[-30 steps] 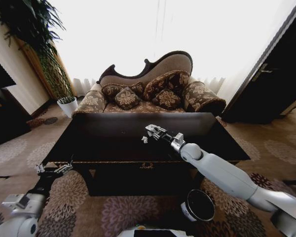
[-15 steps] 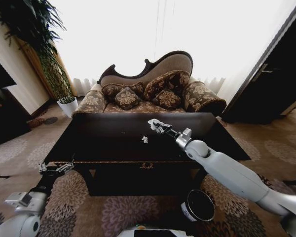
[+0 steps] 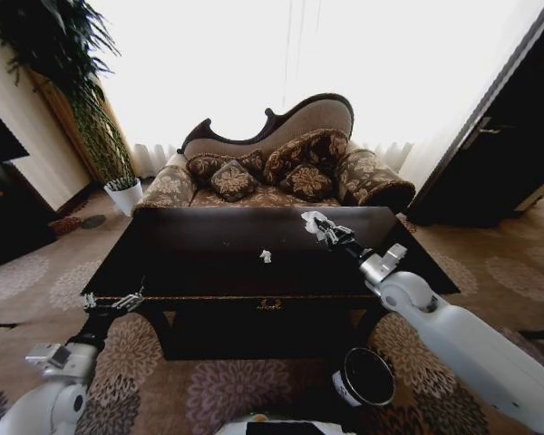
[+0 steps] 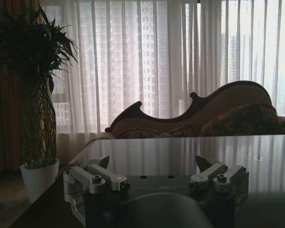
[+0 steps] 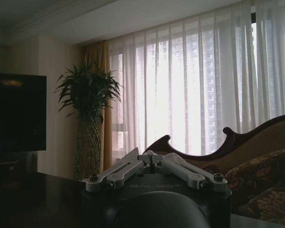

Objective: Move to the front of the table and place the trash on the table into the trash bin.

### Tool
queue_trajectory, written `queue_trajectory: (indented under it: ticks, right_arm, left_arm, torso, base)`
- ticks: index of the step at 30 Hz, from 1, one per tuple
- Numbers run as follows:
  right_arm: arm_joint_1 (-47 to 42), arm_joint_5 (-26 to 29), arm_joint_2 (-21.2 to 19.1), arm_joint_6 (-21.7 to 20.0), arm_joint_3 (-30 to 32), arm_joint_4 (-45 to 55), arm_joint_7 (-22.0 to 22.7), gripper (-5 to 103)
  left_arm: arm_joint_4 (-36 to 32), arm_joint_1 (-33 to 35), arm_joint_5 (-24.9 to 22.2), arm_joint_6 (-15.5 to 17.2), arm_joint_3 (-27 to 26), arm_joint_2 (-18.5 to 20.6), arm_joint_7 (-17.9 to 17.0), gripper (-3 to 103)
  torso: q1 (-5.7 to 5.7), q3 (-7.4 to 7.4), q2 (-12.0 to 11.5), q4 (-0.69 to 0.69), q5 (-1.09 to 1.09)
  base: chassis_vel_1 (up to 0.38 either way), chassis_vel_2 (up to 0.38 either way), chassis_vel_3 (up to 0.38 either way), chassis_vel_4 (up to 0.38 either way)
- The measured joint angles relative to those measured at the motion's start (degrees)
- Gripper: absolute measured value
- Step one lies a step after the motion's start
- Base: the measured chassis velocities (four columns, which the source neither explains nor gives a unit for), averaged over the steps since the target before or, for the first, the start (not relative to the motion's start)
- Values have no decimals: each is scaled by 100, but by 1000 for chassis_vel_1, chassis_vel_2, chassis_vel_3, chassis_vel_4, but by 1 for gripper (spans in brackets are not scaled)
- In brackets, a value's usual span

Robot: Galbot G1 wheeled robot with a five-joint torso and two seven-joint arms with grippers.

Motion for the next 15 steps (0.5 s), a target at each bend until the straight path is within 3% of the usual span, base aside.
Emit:
queue_trajectory:
  ticks: [2, 4, 5, 6, 9, 11, 15]
  right_arm:
    - [-284, 39, 62, -33, 328, 127, 29, 0]
    - [-1210, 65, 319, -50, 1209, 475, 79, 0]
    - [-1210, 65, 319, -50, 1209, 475, 79, 0]
    - [-1786, 58, 559, -44, 1766, 720, 106, 0]
    - [-2136, 36, 764, -23, 2166, 903, 142, 0]
    - [-2763, -78, 1289, 46, 2886, 1293, 173, 0]
    - [-3193, -238, 1789, 140, 3243, 1581, 177, 0]
  left_arm:
    - [38, -37, -25, 3, 11, 44, 0, 100]
    - [158, -151, -107, 4, 38, 151, -4, 100]
    - [158, -151, -107, 4, 38, 151, -4, 100]
    - [226, -214, -152, 4, 70, 208, -5, 100]
    - [282, -273, -176, 4, 109, 254, -5, 100]
    - [385, -411, -194, 3, 226, 327, -8, 100]
    - [428, -500, -198, 3, 346, 353, -18, 100]
  torso:
    - [0, 0, 0, 0, 0]
    - [0, 0, 0, 1, 0]
    - [0, 0, 0, 1, 0]
    - [0, 0, -1, -2, 3]
    - [0, 0, 0, -2, 2]
    - [-1, -1, 0, -2, 2]
    - [-1, 0, 0, -2, -1]
  base:
    - [0, 0, 0, 0]
    - [0, 0, 0, 0]
    - [0, 0, 0, 0]
    - [0, 0, 0, 0]
    - [0, 0, 0, 0]
    - [0, 0, 0, 0]
    - [0, 0, 0, 0]
